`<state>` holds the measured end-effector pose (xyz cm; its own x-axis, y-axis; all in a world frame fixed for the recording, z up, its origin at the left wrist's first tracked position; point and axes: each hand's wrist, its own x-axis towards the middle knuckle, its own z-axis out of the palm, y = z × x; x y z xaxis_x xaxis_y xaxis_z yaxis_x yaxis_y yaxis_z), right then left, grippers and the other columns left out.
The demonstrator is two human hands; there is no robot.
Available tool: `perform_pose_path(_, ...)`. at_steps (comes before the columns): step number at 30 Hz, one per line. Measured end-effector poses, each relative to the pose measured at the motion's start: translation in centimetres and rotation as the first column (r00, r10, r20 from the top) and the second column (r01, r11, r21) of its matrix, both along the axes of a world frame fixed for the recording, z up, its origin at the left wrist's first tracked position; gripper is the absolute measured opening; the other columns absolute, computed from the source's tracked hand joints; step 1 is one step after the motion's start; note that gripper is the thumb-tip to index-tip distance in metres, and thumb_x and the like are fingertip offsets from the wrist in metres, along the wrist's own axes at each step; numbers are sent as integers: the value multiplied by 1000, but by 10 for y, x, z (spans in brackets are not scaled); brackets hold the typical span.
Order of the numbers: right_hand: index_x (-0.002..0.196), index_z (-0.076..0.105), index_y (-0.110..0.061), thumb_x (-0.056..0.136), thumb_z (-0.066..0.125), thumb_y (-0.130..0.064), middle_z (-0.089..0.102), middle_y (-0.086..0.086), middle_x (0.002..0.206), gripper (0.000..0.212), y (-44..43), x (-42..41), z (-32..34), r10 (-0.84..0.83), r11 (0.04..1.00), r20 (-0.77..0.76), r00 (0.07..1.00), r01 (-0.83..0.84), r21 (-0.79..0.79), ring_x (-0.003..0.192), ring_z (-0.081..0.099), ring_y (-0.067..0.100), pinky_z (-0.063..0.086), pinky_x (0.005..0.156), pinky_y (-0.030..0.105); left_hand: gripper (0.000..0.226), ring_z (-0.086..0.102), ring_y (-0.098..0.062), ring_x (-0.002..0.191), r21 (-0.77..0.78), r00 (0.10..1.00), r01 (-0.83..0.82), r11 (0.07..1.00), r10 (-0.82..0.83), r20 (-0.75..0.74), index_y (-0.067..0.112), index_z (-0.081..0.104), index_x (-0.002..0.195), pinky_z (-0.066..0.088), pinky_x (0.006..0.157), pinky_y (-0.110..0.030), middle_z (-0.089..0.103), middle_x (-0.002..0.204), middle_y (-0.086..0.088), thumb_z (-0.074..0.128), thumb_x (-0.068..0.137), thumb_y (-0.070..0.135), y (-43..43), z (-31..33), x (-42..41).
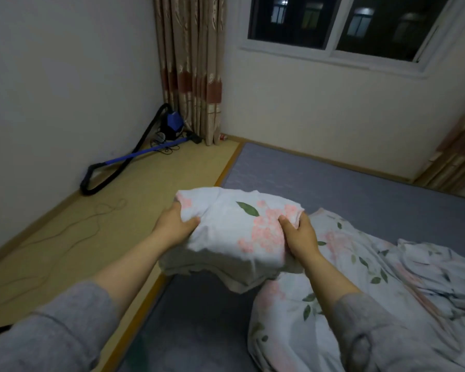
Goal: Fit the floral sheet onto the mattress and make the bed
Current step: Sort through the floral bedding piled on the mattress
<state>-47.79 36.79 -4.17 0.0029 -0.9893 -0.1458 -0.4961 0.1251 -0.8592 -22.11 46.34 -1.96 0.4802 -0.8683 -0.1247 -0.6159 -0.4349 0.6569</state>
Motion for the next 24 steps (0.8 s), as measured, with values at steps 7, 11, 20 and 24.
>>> perform_pose_path(7,146,27,-5,90,59,-39,35,15,149,73,50,-15,-77,16,972,-89,996,5,235,134,37,31,34,105,35,66,47,-29,123,111,987,141,984,-131,-94,10,38,139,40,100,-33,47,138,-13,66,84,34,20,-65,-14)
perform_pose_path(11,145,31,-7,91,57,-41,37,14,148,69,84,-40,-106,14,939,-116,993,27,342,133,39,30,35,106,38,60,54,-22,117,123,957,231,965,-202,-210,11,40,139,46,97,-35,53,133,-6,65,87,28,37,-88,-41)
perform_pose_path(20,142,36,-4,90,60,-36,42,12,145,65,126,-160,-128,-115,905,-148,982,165,391,132,41,26,35,106,35,45,60,-16,95,113,889,417,902,-378,-258,12,50,129,50,82,-28,60,109,0,63,88,26,47,-99,-146)
perform_pose_path(24,139,39,-5,91,60,-35,46,15,140,60,123,-228,-132,-154,894,-157,975,205,399,127,45,29,36,102,34,42,62,-14,91,101,891,408,907,-373,-258,12,54,125,50,79,-26,62,104,1,65,86,24,48,-100,-210)
